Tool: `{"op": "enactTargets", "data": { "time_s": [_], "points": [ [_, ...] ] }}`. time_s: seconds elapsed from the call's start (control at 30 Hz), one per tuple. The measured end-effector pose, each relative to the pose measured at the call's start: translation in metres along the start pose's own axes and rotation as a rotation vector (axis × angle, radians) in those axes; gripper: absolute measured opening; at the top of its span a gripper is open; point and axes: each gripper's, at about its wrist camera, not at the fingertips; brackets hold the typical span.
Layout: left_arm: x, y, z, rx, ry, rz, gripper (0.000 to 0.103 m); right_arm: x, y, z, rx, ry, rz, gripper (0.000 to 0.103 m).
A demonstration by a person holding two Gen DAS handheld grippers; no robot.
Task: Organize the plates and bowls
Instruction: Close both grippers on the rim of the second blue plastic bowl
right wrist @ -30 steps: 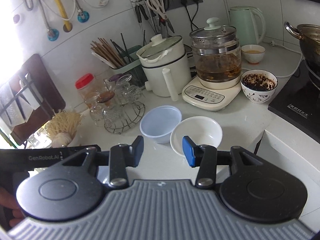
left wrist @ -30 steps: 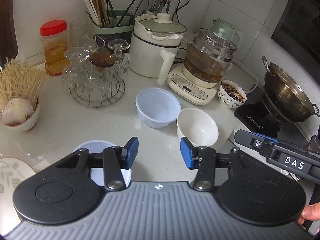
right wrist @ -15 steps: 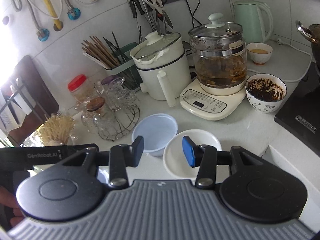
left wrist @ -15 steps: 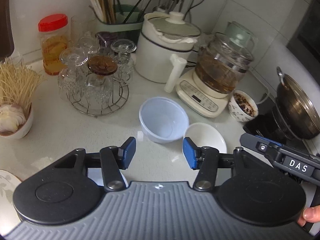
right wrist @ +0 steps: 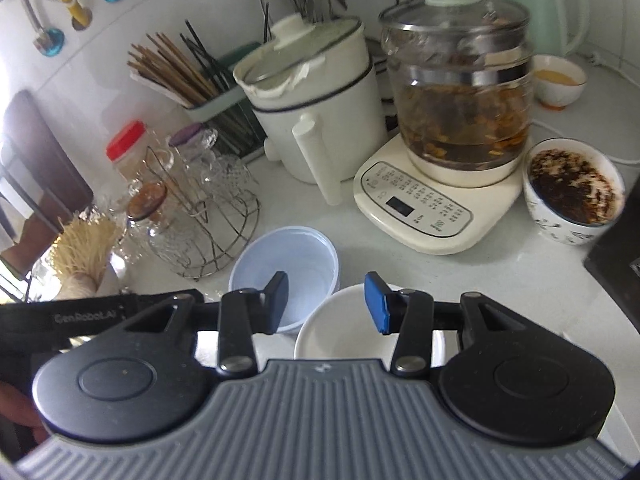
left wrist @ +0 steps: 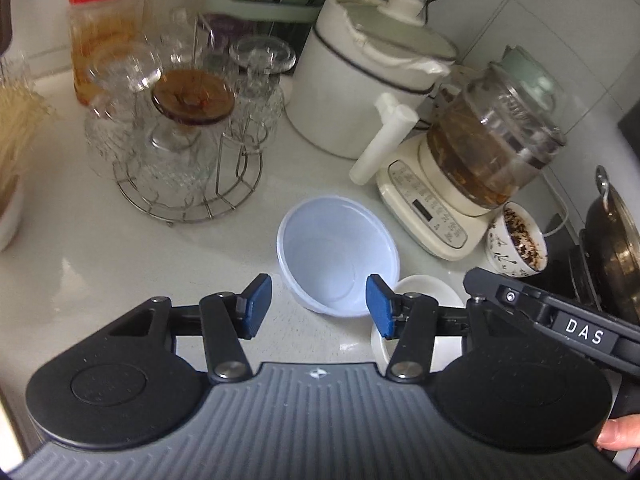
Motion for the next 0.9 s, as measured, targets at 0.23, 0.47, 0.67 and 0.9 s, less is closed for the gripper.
{"op": "enactTargets", "data": {
  "time_s": [0.23,0.47,0.67,0.9],
  "points": [
    [0.003,-0.001,-0.032,0.034,-0.030,0.025,0.058,-0.012,-0.008,-0.046,0.100,-0.020,0.010,0.045],
    [0.013,0.002,-0.056,0.055,-0.054,0.093,0.056,-0.019,-0.008,-0.085,0.189,-0.042,0.043,0.037],
    [0.017,0.004,-0.071,0.058,-0.078,0.127,0.044,-0.022,-0.007,-0.109,0.224,-0.061,0.051,0.030],
    [0.022,0.004,-0.079,0.046,-0.100,0.143,0.027,-0.019,-0.006,-0.129,0.263,-0.100,0.068,0.021]
  ]
}}
Point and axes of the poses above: each gripper's, at about its wrist camera, not at the fingertips, and z roughly against the way its jaws point, x to its left, y to its underside, and after that the axes turned 7 degrees about -x, right-handed
